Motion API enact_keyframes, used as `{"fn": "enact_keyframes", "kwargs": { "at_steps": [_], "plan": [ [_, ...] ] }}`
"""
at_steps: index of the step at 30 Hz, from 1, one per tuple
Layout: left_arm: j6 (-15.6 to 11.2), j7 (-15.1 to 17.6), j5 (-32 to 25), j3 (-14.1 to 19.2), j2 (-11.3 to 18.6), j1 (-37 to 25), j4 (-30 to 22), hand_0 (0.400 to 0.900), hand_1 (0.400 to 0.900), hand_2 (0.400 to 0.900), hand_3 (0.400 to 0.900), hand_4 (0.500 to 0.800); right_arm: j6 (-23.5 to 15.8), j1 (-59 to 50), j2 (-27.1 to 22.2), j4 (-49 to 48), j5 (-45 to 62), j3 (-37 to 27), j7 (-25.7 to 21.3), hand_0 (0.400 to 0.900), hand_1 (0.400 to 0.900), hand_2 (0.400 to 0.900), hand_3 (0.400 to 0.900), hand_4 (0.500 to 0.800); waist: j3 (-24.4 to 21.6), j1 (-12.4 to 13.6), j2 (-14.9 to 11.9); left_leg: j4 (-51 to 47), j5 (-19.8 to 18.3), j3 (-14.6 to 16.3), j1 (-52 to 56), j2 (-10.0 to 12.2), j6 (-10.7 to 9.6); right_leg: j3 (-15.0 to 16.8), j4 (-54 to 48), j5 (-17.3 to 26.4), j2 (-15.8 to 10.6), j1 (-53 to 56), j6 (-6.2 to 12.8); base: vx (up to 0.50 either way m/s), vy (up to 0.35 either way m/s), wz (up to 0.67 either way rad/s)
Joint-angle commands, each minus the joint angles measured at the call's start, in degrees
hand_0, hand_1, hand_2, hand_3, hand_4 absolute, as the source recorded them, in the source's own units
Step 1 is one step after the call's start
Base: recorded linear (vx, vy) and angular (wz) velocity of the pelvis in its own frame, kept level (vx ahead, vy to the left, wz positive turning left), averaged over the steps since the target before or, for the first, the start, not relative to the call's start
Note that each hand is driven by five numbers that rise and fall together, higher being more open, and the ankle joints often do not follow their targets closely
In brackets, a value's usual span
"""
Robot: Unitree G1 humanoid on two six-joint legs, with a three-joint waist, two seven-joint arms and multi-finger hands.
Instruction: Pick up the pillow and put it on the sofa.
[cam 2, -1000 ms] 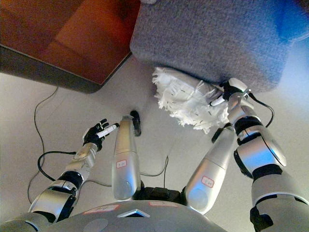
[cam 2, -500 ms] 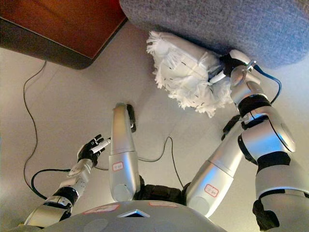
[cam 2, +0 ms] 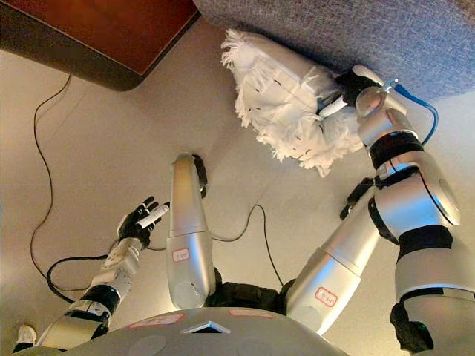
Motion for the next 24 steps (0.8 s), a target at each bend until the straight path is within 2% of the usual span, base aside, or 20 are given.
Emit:
{"fn": "enact_keyframes", "kwargs": {
  "at_steps": [1, 8, 14, 18, 19, 24],
  "plan": [
    [-4.03, 0.64, -1.34, 3.14, 3.42, -0.04, 1.20, 0.900, 0.900, 0.900, 0.900, 0.800, -4.97, -4.20, -1.04, -1.05, 1.12, -2.94, -1.40, 0.400, 0.400, 0.400, 0.400, 0.500, 2.45, 2.20, 0.89, -6.38, 8.25, 1.77, 5.22, 2.64, 0.69, 4.16, -5.90, 4.56, -1.10, 2.58, 0.08, 0.00, 0.000, 0.00],
    [-3.90, 0.72, -0.69, 3.15, 3.10, 0.19, 1.34, 0.900, 0.900, 0.900, 0.900, 0.800, -7.88, -2.39, -1.76, 0.25, 0.45, -4.34, -1.32, 0.400, 0.400, 0.400, 0.400, 0.500, 0.65, 2.40, 0.19, -11.15, 9.97, 3.33, 10.00, 3.48, 0.69, 1.32, -8.89, 4.98, -1.41, 6.91, -0.04, 0.01, -0.021, 0.01],
    [-5.33, 0.03, 1.85, 3.57, 2.76, -0.25, 2.77, 0.900, 0.900, 0.900, 0.900, 0.800, -10.02, 0.86, -1.19, -0.20, 0.12, -5.65, -2.17, 0.400, 0.400, 0.400, 0.400, 0.500, -1.39, 3.15, -1.24, -24.43, 13.83, 5.60, 21.48, 4.80, 0.69, -3.63, -18.50, 6.87, -1.03, 18.09, 0.04, 0.08, -0.093, -0.05],
    [-4.57, -0.30, 3.49, 3.75, 3.48, -0.62, 2.91, 0.900, 0.900, 0.900, 0.900, 0.800, -11.39, 4.37, -0.55, -2.06, -0.60, -6.54, -2.53, 0.400, 0.400, 0.400, 0.400, 0.500, -3.20, 3.15, -2.33, -33.83, 16.80, 7.27, 30.07, 5.97, 0.69, -6.88, -26.26, 8.80, -0.41, 26.63, -0.01, 0.14, -0.102, -0.08],
    [-4.15, -0.47, 3.77, 3.71, 3.63, -0.90, 2.87, 0.900, 0.900, 0.900, 0.900, 0.800, -11.55, 5.48, -0.67, -3.07, -0.33, -6.79, -2.56, 0.400, 0.400, 0.400, 0.400, 0.500, -4.02, 3.00, -2.75, -37.03, 19.10, 7.60, 31.81, 5.92, 0.86, -7.69, -29.31, 10.81, -0.20, 28.56, -0.14, 0.09, -0.069, -0.07],
    [-2.72, -1.32, 5.29, 3.37, 3.83, -0.55, 2.16, 0.900, 0.900, 0.900, 0.900, 0.800, -12.02, 11.14, -1.80, -8.34, -0.70, -8.07, -1.10, 0.400, 0.400, 0.400, 0.400, 0.500, -5.96, 2.45, -4.54, -45.89, 21.62, 10.04, 41.60, 6.69, 1.47, -12.04, -38.35, 13.52, -0.42, 38.88, -0.19, 0.16, -0.083, -0.07]
  ]
}}
